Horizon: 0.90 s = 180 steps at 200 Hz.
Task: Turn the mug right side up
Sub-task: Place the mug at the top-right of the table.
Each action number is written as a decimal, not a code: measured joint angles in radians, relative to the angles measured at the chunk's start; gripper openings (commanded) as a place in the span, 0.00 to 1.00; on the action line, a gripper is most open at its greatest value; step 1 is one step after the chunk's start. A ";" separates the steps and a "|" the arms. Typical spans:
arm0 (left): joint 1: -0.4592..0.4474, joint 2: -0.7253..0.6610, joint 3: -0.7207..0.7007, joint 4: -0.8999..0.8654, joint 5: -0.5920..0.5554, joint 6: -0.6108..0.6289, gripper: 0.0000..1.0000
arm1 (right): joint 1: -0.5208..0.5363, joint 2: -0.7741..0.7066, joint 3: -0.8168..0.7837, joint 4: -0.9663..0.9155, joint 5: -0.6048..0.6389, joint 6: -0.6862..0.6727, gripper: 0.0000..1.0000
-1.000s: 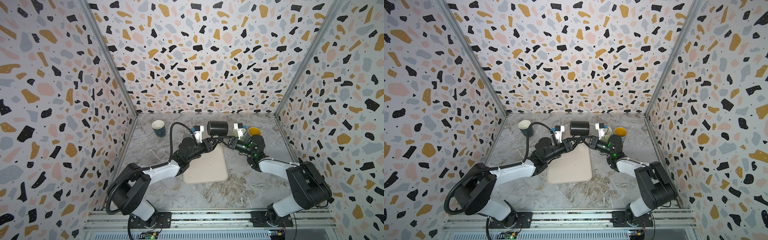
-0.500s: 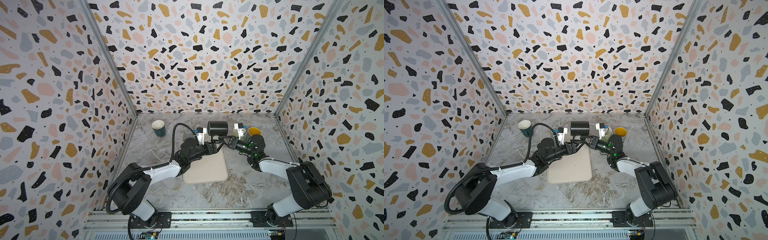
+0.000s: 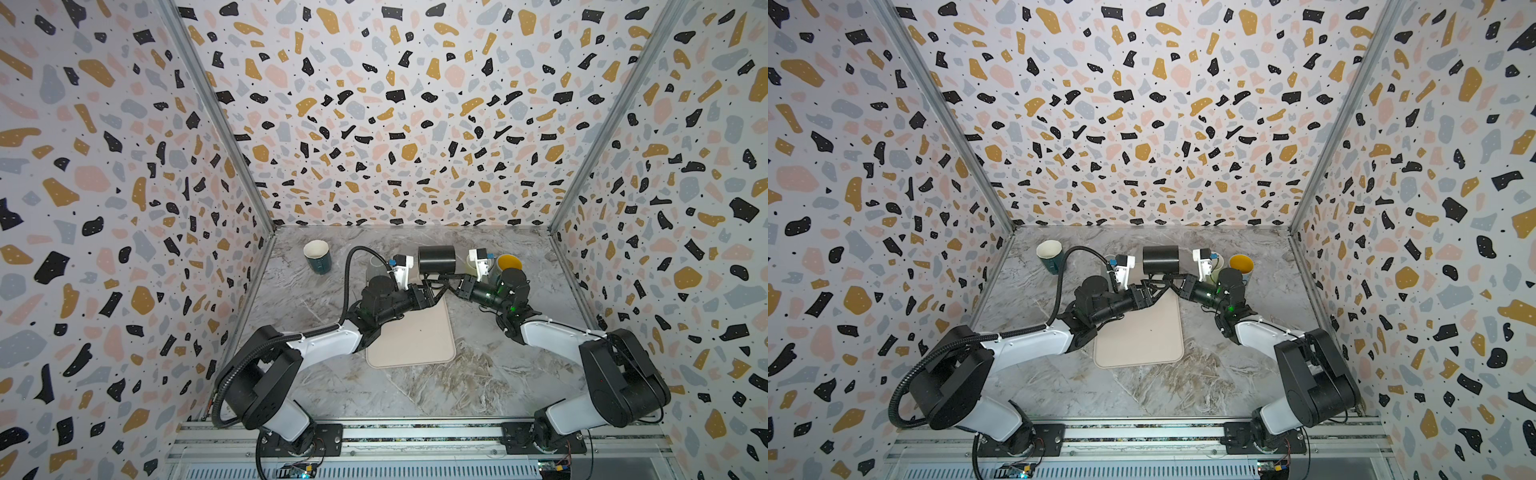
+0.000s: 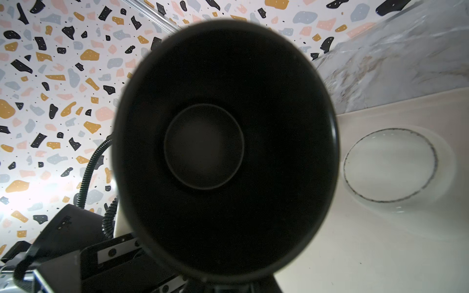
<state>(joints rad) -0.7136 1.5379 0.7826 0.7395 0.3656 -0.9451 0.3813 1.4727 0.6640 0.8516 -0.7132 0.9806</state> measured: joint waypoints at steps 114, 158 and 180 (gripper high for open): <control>0.000 -0.040 -0.005 -0.029 -0.007 0.010 1.00 | 0.000 -0.062 0.000 -0.152 0.059 -0.114 0.00; 0.000 -0.060 -0.023 -0.037 -0.011 0.019 1.00 | 0.000 -0.072 0.001 -0.216 0.086 -0.150 0.00; 0.000 -0.078 -0.024 -0.037 -0.014 0.026 1.00 | -0.002 -0.072 0.001 -0.250 0.101 -0.160 0.00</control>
<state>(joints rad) -0.7136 1.4597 0.7589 0.7021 0.3519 -0.9188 0.3794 1.4010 0.6647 0.6018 -0.6125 0.8204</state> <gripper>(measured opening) 0.998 0.191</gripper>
